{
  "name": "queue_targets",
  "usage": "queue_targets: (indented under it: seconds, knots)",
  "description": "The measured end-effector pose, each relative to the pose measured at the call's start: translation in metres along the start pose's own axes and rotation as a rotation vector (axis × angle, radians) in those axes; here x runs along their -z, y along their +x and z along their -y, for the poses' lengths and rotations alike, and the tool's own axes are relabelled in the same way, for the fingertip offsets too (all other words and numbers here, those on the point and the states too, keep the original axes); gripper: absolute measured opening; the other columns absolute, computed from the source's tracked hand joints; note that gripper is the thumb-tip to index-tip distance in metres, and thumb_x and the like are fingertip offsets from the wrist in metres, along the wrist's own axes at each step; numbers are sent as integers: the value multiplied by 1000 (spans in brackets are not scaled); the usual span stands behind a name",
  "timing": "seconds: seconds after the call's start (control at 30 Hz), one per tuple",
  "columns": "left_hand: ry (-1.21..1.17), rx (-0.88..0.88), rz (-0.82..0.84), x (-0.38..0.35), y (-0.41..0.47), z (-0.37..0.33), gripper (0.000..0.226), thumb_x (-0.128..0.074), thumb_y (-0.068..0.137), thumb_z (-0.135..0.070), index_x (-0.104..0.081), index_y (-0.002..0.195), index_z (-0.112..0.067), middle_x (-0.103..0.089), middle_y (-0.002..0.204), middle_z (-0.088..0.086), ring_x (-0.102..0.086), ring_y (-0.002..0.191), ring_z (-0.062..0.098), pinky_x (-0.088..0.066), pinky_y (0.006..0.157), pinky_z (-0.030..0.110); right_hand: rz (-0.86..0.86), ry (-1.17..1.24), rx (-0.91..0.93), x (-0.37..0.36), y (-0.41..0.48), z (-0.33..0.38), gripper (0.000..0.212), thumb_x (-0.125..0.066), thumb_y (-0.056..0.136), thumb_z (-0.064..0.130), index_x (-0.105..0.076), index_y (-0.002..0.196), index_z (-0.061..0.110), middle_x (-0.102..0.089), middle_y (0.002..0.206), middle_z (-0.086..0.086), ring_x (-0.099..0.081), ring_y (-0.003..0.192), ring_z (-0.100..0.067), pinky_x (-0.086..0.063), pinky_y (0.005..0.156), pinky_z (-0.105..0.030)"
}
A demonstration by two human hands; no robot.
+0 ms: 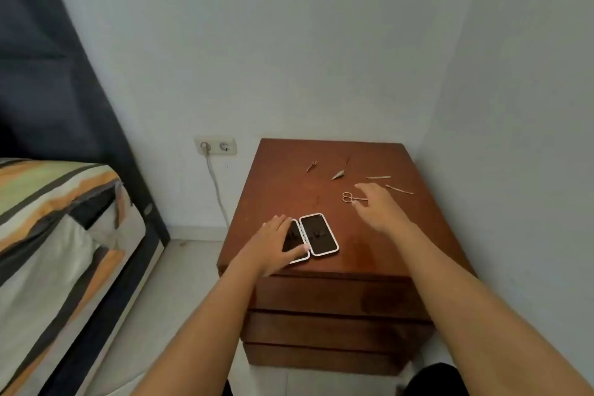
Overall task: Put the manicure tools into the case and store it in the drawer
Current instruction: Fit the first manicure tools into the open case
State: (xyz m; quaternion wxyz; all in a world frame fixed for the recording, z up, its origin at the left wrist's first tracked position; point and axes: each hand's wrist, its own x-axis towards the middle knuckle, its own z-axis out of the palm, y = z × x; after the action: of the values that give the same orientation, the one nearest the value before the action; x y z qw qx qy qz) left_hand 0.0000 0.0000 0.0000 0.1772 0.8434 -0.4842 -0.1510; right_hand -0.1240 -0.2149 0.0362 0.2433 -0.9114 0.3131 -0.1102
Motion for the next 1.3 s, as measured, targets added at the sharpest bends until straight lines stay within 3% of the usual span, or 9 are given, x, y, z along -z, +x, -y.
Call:
queue_targets:
  seconds: [0.13, 0.47, 0.6, 0.73, 0.83, 0.9, 1.03, 1.13, 1.3]
  knots:
    - [87, -71, 21, -28, 21, 28, 115, -42, 67, -83, 1, 150, -17, 7, 158, -2, 13, 143, 9, 13, 112, 29, 19, -4, -31, -13, 56, -13, 47, -49, 92, 22, -40, 137, 11, -39, 145, -11, -32, 136, -26, -27, 112, -40]
    - [50, -186, -8, -25, 81, 53, 117, -52, 64, -81, -2, 150, -20, 4, 158, -8, 14, 141, 2, 12, 111, 21, 109, -148, 29, -56, 164, -39, 46, -41, 90, 6, -43, 136, 12, -39, 145, -11, -34, 133, -31, -31, 111, -42]
    - [60, -202, -75, -28, 84, 54, 119, -52, 61, -82, -4, 150, -18, 2, 158, -7, 12, 142, 2, 14, 111, 20, -19, -189, 75, -67, 174, -44, 32, -43, 92, 6, -59, 120, 6, -54, 125, -17, -46, 118, -35, -40, 99, -42]
    - [70, -111, -127, -30, 81, 51, 126, -48, 55, -87, -3, 150, -17, 3, 158, -3, 13, 142, 5, 13, 113, 24, -53, -192, 96, -67, 165, -37, 24, -47, 92, 8, -64, 108, 1, -56, 111, -23, -51, 107, -40, -43, 89, -42]
    - [68, -12, -159, -34, 75, 48, 131, -40, 52, -92, 0, 150, -15, 5, 158, -1, 13, 143, 9, 12, 114, 28, -106, -44, 107, -62, 155, -18, 23, -47, 92, 9, -66, 104, 2, -58, 103, -23, -55, 99, -38, -44, 87, -40]
    - [75, 39, -172, -36, 71, 45, 133, -38, 52, -93, 3, 149, -13, 7, 158, 1, 14, 143, 11, 14, 113, 27, -102, 112, 130, -59, 147, 1, 18, -53, 89, 10, -68, 97, 6, -64, 91, -13, -61, 89, -31, -47, 84, -34]
    - [70, 104, -176, -37, 66, 39, 134, -35, 52, -93, 6, 148, -9, 9, 158, 5, 15, 143, 13, 15, 112, 27, 128, 213, 181, -57, 129, 40, 9, -61, 84, 12, -69, 80, 14, -60, 66, 10, -57, 68, -10, -45, 68, -18]
    - [67, 116, -186, -37, 66, 39, 133, -32, 52, -94, 5, 149, -10, 8, 158, 5, 14, 143, 14, 14, 112, 28, 333, 160, 199, -65, 121, 58, 7, -64, 84, 15, -70, 81, 12, -62, 62, 7, -60, 62, -10, -51, 70, -22]
    - [63, 112, -191, -38, 65, 40, 130, -34, 55, -93, 6, 149, -13, 9, 158, 4, 15, 143, 14, 14, 112, 28, 483, 64, 197, -74, 121, 70, 11, -64, 85, 21, -70, 87, 12, -65, 66, 1, -59, 57, -5, -47, 63, -18]
